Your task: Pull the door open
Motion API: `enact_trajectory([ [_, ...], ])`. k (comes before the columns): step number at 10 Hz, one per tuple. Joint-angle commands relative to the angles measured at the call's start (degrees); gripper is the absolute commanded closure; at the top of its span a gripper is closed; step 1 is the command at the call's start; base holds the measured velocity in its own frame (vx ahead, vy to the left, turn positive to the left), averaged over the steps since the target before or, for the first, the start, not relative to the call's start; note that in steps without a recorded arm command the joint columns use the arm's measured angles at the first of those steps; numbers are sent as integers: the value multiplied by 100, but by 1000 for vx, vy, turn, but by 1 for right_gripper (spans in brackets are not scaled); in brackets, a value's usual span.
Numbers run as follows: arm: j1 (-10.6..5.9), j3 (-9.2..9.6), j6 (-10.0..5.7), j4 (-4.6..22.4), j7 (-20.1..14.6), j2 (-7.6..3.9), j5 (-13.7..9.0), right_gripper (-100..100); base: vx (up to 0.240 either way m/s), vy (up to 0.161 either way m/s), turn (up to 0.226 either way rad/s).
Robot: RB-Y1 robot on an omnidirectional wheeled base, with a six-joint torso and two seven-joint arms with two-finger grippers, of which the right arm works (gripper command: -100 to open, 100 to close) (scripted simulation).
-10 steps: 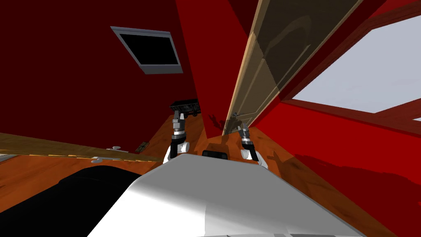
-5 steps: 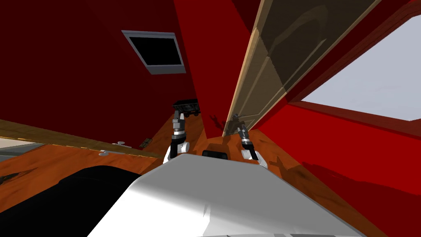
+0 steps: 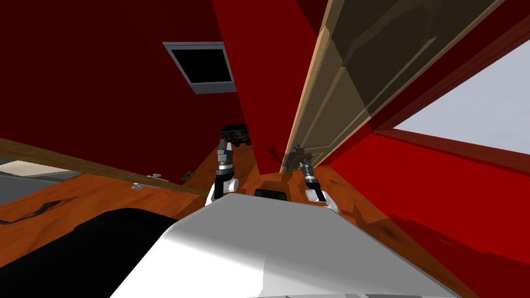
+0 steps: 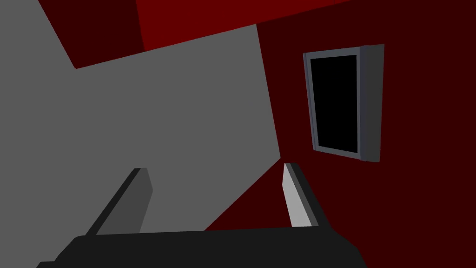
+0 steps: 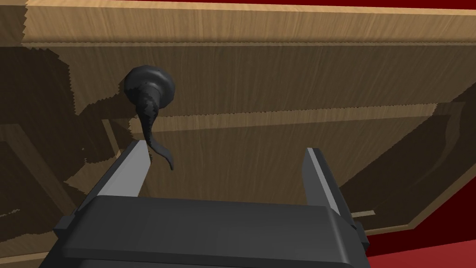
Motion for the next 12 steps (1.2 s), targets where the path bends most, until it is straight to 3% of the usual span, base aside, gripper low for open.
enact_trajectory([
  [1,-81,16,-34,238,-31,-79,-10,-100,39,-86,143],
  [7,-412,72,-210,1202,-139,-366,-44,-100,49,-117,124],
  [12,-633,110,-327,1844,-211,-554,-66,-100,35,-93,95],
])
